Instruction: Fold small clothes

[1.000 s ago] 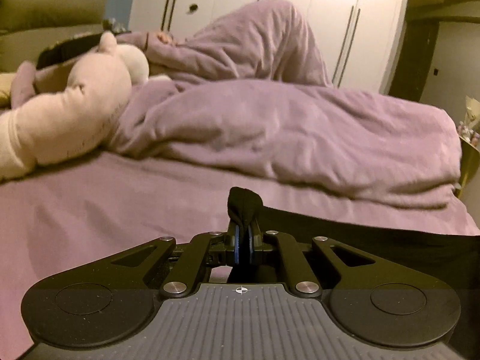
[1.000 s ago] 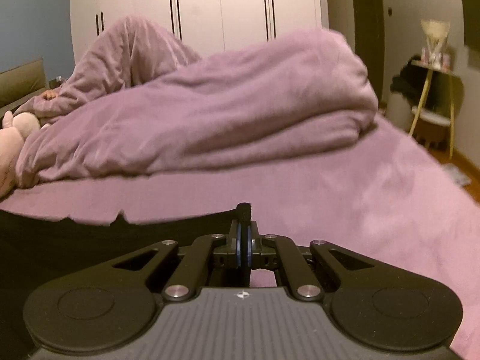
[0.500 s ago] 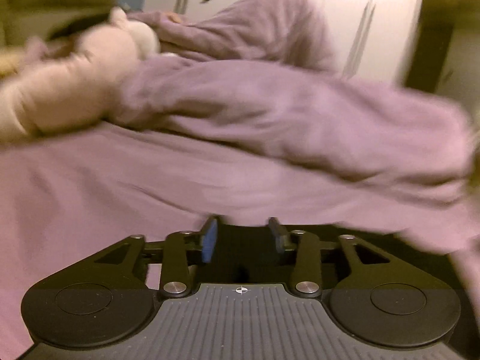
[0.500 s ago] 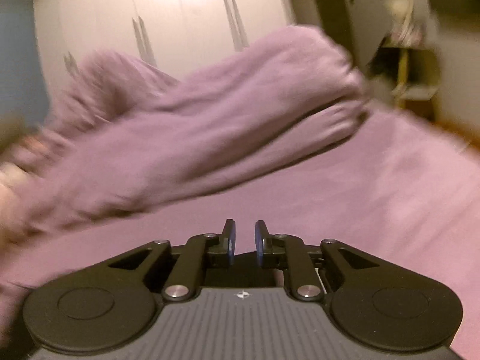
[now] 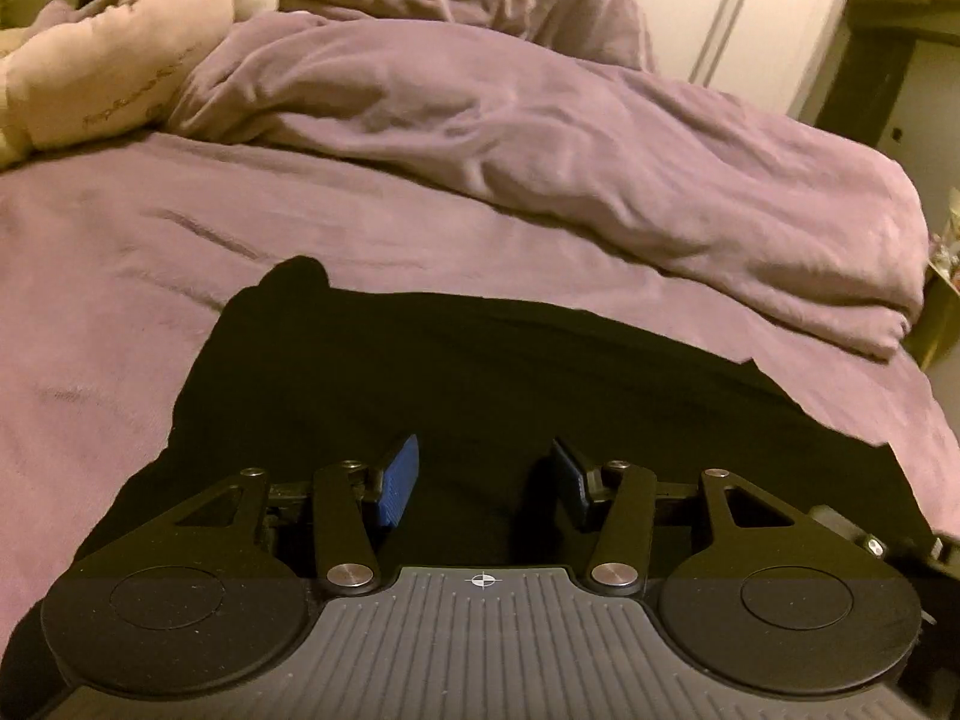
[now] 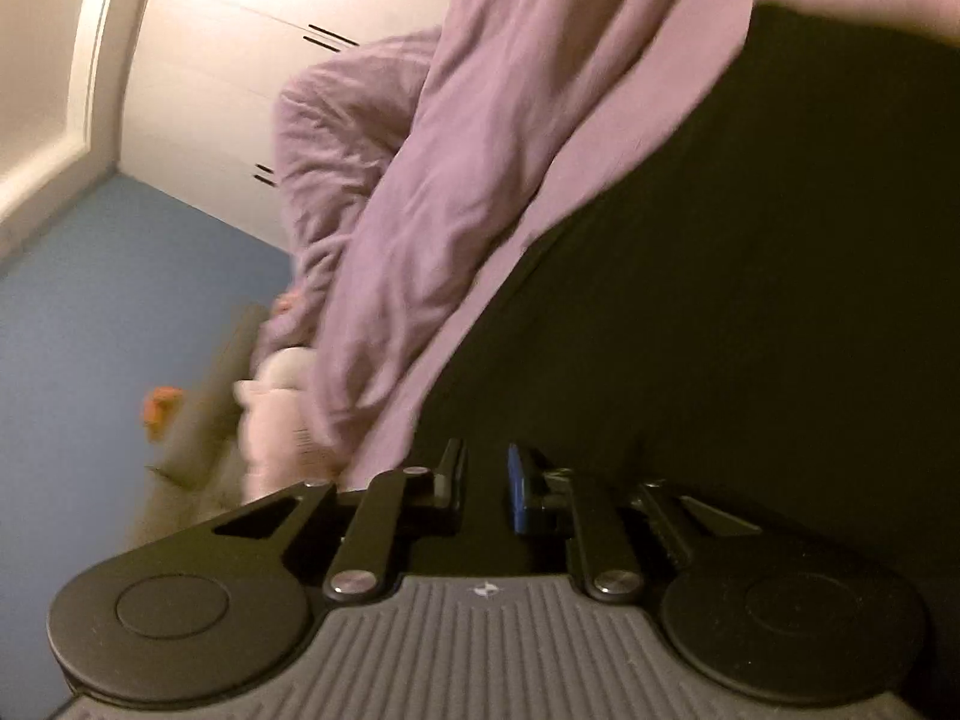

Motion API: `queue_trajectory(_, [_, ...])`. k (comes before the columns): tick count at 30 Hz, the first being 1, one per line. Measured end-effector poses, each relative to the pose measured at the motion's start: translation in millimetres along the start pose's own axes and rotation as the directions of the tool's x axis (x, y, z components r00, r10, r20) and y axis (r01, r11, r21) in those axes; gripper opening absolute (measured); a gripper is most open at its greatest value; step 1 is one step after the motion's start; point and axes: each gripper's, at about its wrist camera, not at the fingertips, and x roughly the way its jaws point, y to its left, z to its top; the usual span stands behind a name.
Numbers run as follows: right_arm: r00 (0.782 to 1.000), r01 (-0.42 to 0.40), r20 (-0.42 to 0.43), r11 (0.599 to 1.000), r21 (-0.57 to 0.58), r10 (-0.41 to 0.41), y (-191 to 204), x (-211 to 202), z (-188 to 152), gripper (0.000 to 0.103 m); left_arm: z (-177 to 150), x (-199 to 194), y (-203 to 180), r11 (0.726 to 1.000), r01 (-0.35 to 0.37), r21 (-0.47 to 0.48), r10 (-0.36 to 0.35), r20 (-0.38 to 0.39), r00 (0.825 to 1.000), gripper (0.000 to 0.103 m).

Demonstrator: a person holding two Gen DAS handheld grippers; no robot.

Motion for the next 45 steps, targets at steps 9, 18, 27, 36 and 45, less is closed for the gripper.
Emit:
queue_trajectory(9, [0.997,0.046,0.068,0.999,0.021,-0.047,-39,-46,29,0.0,1,8,2,0.997,-0.021,0.073,0.021,-0.004,1.0,0.055])
queue_trajectory(18, [0.968,0.179,0.178,0.984,0.005,-0.177,-55,-94,46,0.0,2,6,5,0.993,-0.014,0.115,0.015,-0.003,1.0,0.055])
queue_trajectory(27, [0.858,0.499,0.217,0.856,-0.134,-0.466,-29,-134,39,0.038,10,-27,28,0.99,-0.09,0.106,0.095,-0.047,0.994,0.057])
queue_trajectory(36, [0.938,0.346,0.106,0.899,-0.267,-0.33,-8,-173,0,0.051,-8,-92,104,0.998,0.055,-0.035,-0.062,-0.276,0.959,0.06])
queue_trajectory(45, [0.938,0.318,0.02,0.834,-0.451,-0.346,8,-163,-8,0.053,-21,-119,129,0.973,0.183,-0.138,-0.216,-0.283,0.935,0.055])
